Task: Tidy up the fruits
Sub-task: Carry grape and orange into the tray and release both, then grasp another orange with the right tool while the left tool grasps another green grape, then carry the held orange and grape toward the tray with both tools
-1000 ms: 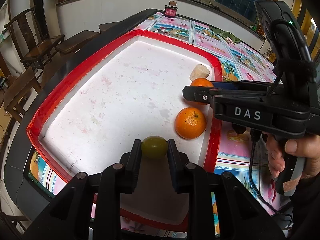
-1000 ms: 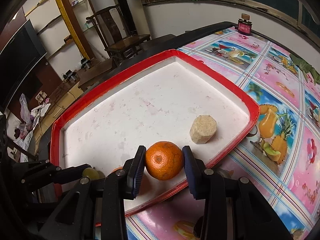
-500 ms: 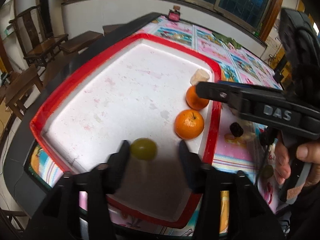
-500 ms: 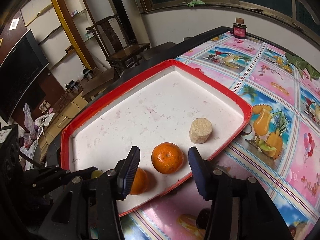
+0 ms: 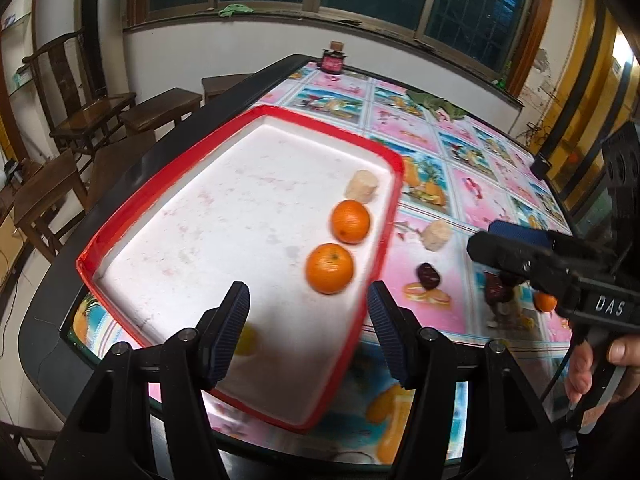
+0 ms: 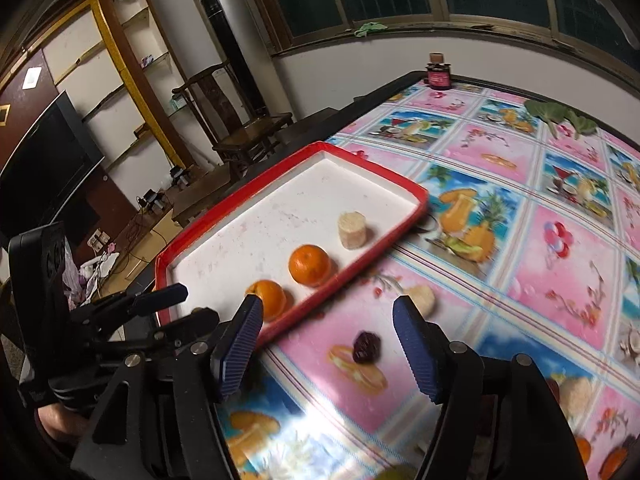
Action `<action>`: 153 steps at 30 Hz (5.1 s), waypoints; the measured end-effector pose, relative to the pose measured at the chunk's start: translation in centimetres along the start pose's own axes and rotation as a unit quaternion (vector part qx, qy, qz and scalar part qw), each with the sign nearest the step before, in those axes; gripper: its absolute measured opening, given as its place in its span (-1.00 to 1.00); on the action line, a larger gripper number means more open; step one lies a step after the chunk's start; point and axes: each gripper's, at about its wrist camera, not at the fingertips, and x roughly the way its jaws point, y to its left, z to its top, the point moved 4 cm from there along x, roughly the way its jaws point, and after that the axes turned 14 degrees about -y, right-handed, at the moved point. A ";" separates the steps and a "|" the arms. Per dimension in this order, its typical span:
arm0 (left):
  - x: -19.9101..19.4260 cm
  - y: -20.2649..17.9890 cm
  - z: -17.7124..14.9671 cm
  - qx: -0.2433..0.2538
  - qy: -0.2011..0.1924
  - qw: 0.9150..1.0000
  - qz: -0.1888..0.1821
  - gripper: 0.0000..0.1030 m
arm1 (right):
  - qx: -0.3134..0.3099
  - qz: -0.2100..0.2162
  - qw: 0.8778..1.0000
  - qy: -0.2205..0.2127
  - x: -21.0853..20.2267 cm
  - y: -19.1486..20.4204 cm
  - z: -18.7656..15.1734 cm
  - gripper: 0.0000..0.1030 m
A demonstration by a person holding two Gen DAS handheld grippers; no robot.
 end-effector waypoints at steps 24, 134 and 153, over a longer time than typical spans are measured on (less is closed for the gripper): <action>-1.1 -7.6 -0.8 0.051 0.010 0.997 -0.063 0.24 | 0.053 -0.056 0.997 -0.004 -8.4 -6.7 -5.0 0.39; -1.5 -7.7 0.3 0.061 0.000 0.994 -0.095 -0.62 | 0.001 -0.092 0.996 -0.014 -7.2 -5.9 -1.9 -0.28; -0.8 -2.5 1.5 0.018 -0.008 0.998 -0.063 -0.62 | -0.024 -0.065 0.998 -0.011 -4.5 -2.2 -0.2 -0.28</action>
